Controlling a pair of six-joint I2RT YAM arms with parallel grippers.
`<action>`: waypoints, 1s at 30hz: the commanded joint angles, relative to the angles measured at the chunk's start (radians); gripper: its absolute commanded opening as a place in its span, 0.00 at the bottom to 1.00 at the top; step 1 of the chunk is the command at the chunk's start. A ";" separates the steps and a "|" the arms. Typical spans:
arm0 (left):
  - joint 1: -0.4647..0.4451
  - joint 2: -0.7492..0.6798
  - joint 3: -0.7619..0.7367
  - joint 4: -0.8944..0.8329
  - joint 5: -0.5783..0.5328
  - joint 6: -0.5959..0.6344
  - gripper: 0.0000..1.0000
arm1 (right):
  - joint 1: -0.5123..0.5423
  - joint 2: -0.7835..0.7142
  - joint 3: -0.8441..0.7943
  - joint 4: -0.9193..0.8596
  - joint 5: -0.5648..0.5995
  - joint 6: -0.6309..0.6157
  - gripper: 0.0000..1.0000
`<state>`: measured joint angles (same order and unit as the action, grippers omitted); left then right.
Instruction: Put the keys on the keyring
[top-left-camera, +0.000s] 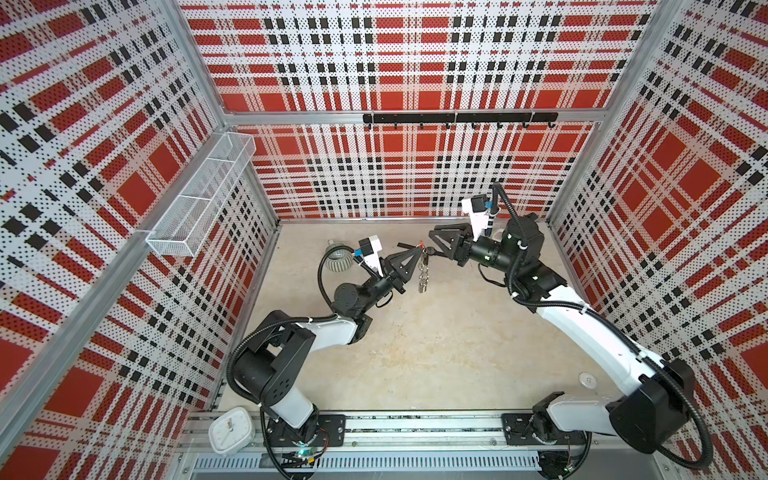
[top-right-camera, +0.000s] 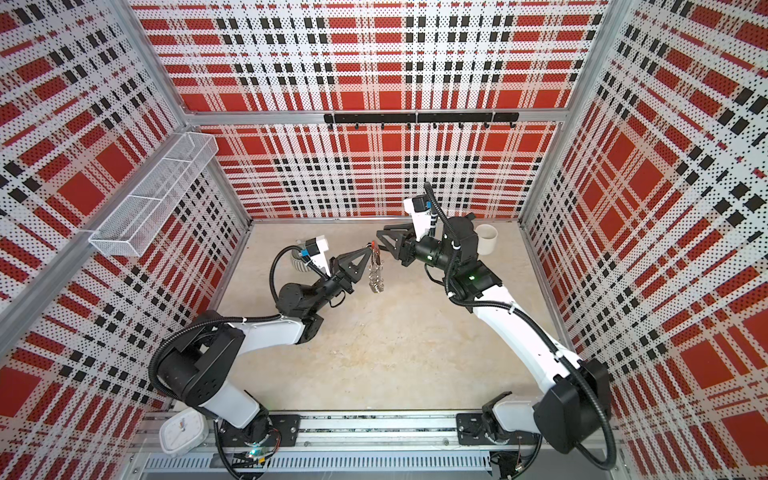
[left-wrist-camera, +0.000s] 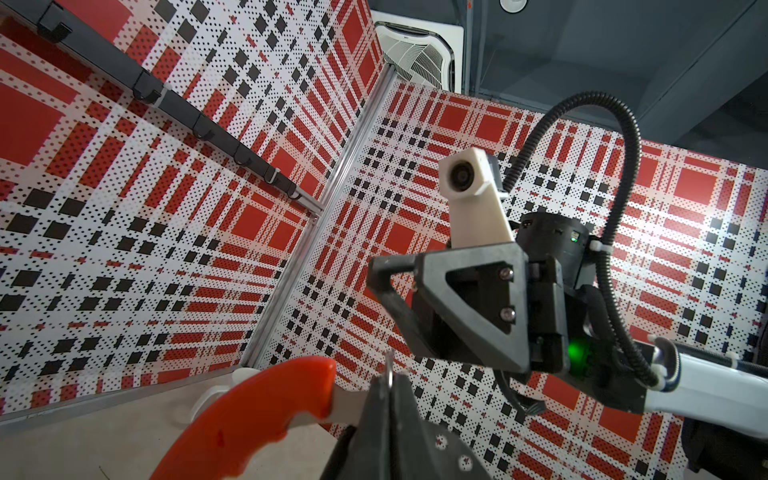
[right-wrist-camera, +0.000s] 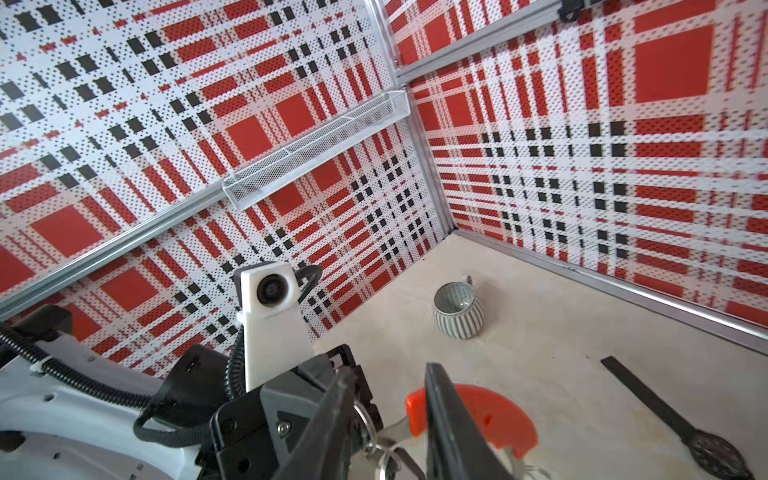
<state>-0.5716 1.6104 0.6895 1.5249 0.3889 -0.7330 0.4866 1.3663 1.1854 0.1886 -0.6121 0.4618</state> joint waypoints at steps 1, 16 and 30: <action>0.016 -0.046 0.021 0.076 0.015 -0.013 0.00 | -0.006 0.005 -0.017 0.135 -0.092 0.074 0.31; 0.023 -0.048 0.045 0.094 0.021 -0.065 0.00 | -0.005 0.034 -0.055 0.183 -0.173 0.143 0.31; -0.005 -0.023 0.066 0.106 0.023 -0.075 0.00 | -0.003 0.026 -0.073 0.190 -0.176 0.158 0.26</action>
<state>-0.5674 1.5856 0.7139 1.5272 0.3969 -0.8066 0.4866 1.3937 1.1187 0.3431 -0.7708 0.6121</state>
